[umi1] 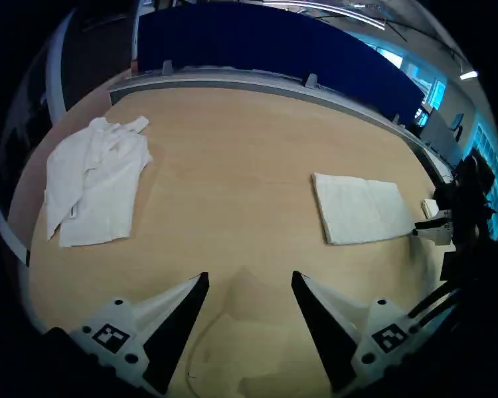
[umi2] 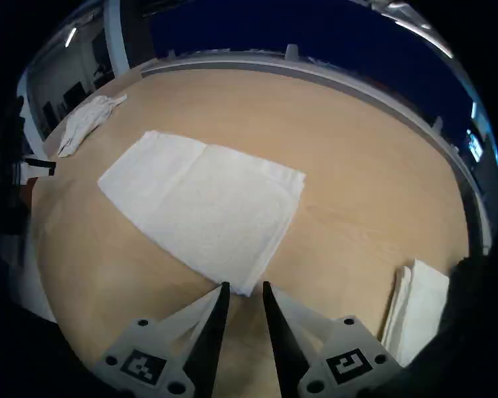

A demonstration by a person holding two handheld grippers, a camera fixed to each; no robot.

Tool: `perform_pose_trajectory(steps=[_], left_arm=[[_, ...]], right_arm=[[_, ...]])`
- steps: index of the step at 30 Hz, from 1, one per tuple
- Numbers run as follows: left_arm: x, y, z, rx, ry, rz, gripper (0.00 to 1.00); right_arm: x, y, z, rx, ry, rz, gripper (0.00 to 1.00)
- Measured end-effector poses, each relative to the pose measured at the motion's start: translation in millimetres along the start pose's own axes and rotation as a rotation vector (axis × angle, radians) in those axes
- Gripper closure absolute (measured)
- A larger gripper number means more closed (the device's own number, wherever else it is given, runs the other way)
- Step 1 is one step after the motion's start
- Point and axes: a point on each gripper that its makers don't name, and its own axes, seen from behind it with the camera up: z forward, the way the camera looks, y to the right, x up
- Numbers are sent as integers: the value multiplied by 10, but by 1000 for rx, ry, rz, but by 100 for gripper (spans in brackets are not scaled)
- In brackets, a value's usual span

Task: Fold towel

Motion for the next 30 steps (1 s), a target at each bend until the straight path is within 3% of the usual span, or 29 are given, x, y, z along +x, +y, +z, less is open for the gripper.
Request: perform_pose_trajectory(steps=[9,19,30], left_arm=[[-5,12,0,-4,0,-4,8],[-18,14,-2,-2,-1,-4,8],[-11,30,-25,-4,0,-8,8]], right_arm=[[-44,-23,26,19,-14,-5,66],[-46,-32,16,27,-12,-20,97],[61,-15,-63,16,31,-15,98]])
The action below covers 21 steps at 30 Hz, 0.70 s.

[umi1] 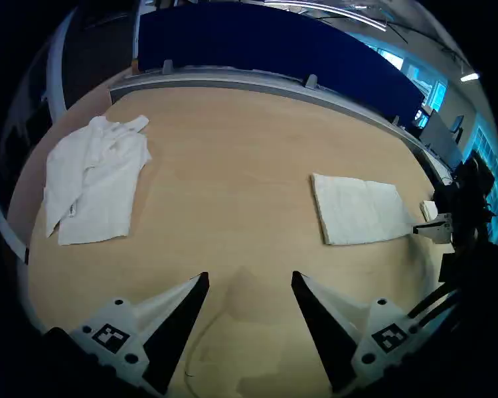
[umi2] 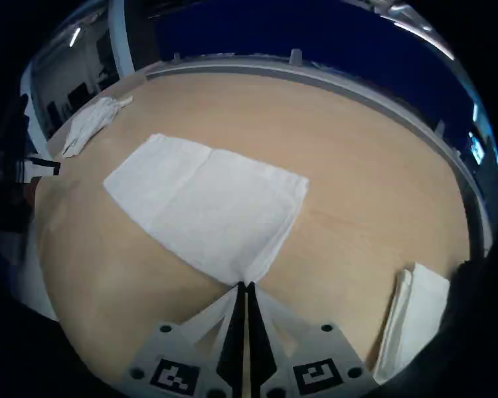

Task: Fold towel

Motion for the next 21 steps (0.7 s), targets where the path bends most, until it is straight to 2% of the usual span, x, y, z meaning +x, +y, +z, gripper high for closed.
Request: perform_pose_trajectory(steps=[7,21], left_arm=[[30,-1,-29,-1,4,-2,8],[132,50,-81,-13,28,-6,8]], right_arm=[[299,-27,-129,-11,57,-25,98],[1169,-259,-306,-8,154,-153,98]])
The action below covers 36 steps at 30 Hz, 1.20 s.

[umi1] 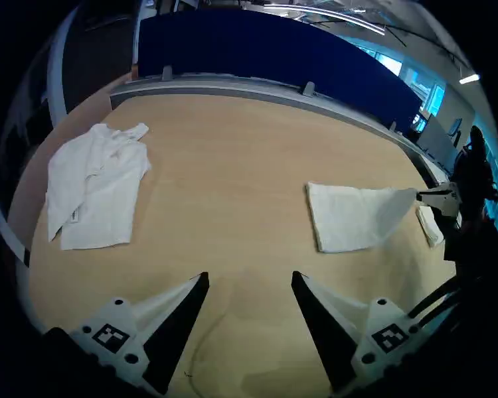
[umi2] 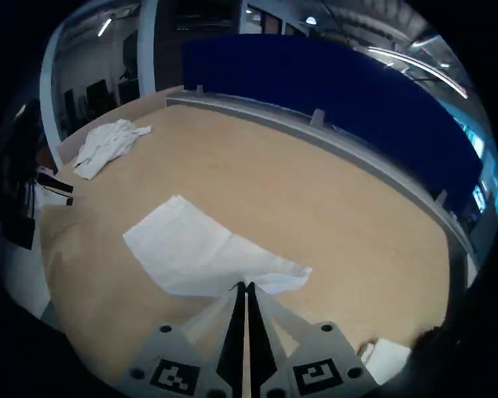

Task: Fold towel

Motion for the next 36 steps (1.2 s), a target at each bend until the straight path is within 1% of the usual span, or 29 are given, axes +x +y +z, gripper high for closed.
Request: perform_pose_trajectory(steps=[5,12,18,22,27,32,36], left_arm=[[9,29,-17,-7,3,-5,8],[19,56,-69,-17,6,-4,8],[60,58,-145,-26,22,-19,8],[90,38,-218,-25,36,-25,8],[121,13,-315,-25,52,-35,8],[127,-10,-412,-24,67,-44,8],[109,-38,-471,-19,74,-48,8]], right_arm=[[197,-89,11,13,22,-28,98],[301,-217,71,32,29,-51,98],[489,-413,162,63,42,-84,98],[603,-610,250,90,45,-124,98],[710,-910,381,135,43,-170,98],[732,-1220,533,179,31,-209,98],[685,-1427,676,209,11,-236,98]])
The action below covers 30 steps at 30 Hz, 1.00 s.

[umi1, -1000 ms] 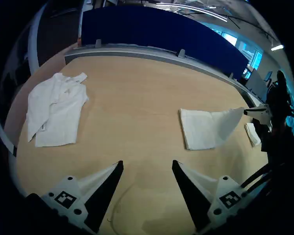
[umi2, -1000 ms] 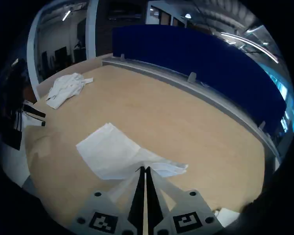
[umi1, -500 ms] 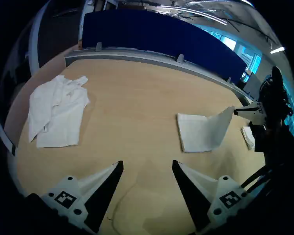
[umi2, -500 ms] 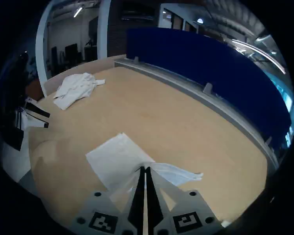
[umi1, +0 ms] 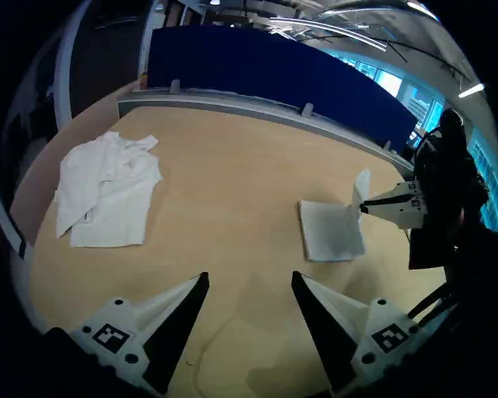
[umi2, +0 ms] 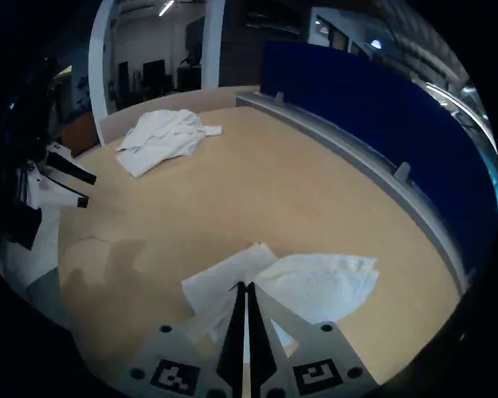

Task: Fold towel

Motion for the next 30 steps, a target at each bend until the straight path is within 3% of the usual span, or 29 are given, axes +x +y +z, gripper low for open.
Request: perform_pose_trajectory(steps=[8,16,20,22,24,25,30], left_arm=[[-61,-55,-65,15,3,-16,8],[-107,-77,-34,16,-1,-22,8],[-109,-87,-13,16,-3,-26,8],[-103,-88,-8,16,-3,-27,8],[-96,-87,-4,16,-3,-27,8],[-93,-85,-3,16,-3,-27,8],[-85,-74,9,16,-2,-23,8]], right_arm=[[-206,-304,346,59,-55,-4,98],[-280,-337,451,66,-74,14,96],[-277,-339,457,71,-68,26,85],[-271,-354,446,80,-61,30,69],[-262,-369,427,90,-54,33,43],[-261,-367,417,91,-52,33,38],[-276,-323,388,78,-51,36,30]])
